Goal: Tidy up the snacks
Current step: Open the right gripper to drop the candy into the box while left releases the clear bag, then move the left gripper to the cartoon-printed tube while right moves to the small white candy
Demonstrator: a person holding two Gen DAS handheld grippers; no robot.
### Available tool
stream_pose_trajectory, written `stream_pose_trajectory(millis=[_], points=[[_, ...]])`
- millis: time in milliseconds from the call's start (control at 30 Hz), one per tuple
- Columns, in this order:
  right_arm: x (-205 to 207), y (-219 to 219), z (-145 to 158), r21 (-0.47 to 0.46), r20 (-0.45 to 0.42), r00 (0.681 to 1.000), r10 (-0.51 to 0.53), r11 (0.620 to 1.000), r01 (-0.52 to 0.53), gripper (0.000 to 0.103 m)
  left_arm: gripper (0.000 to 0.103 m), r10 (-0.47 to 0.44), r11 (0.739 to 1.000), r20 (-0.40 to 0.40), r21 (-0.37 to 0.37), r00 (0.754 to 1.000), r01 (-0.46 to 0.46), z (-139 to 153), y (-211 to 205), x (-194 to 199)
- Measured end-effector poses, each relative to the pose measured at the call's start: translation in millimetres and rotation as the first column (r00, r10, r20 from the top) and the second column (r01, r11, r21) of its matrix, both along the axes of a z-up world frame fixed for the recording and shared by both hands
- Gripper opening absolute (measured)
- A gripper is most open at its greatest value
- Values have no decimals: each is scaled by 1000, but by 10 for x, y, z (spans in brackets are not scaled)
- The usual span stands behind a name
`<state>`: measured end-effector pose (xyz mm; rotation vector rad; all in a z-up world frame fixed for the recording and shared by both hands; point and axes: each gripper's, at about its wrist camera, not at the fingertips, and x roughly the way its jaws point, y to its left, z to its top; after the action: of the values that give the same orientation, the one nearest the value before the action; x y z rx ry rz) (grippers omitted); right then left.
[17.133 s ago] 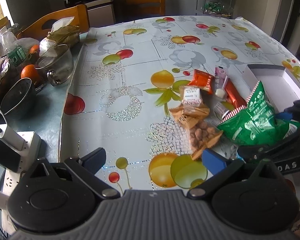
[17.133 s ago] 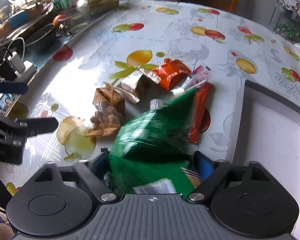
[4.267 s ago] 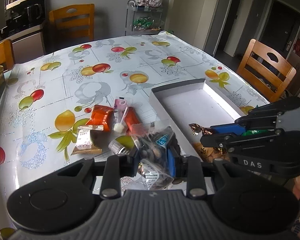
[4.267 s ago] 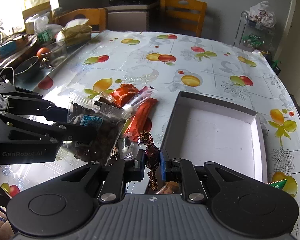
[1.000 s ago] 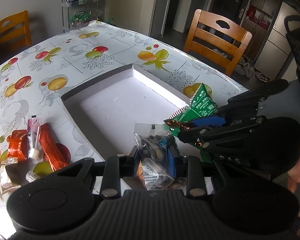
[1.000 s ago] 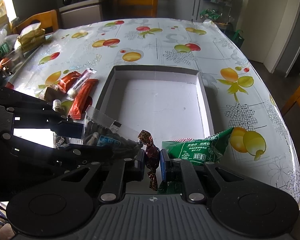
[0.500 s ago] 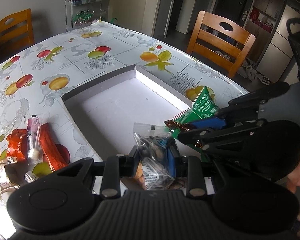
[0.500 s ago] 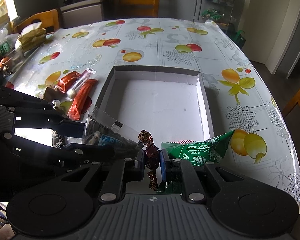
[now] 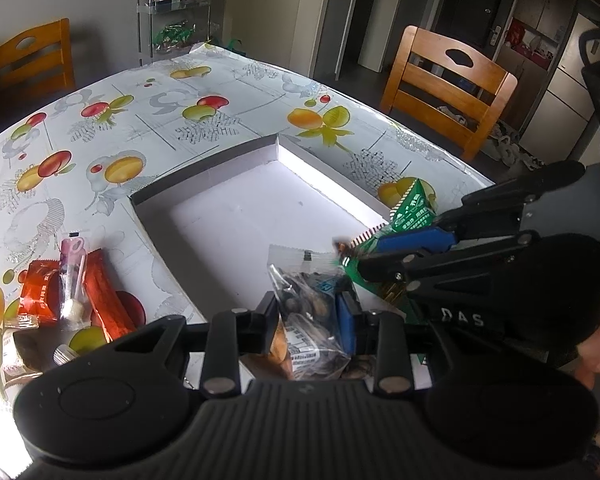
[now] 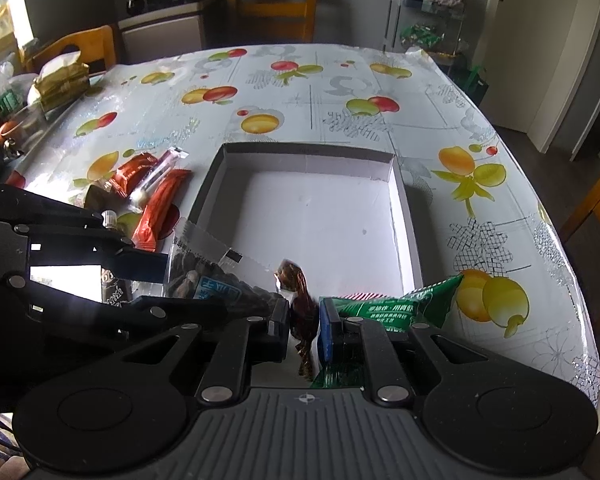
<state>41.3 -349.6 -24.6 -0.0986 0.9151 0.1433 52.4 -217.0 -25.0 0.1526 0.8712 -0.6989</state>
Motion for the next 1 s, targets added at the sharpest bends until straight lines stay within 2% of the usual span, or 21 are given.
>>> stream_pose_trajectory(millis=[133,500,600,633,1000], points=[[14,-5,28,-4,14,1000,-10,1000,11,24,33,8,1000,13,-8,1000,-8,11,19,-6],[45,-44,68,5,35,999,-38,999,38,27,39,13,1000,31,-28,999,-12,33,59,27],[71,-24,90,11,45,998,-35,999,35,30,45,18,999,34,-36,999,-17,49,111,23],[81,-7,93,13,47,998,-31,999,30,30,47,26,999,36,-36,999,-24,55,137,21],[209,303,114,24,54,998,39,999,-40,32,48,120,992,29,-48,992,-118,78,523,23]])
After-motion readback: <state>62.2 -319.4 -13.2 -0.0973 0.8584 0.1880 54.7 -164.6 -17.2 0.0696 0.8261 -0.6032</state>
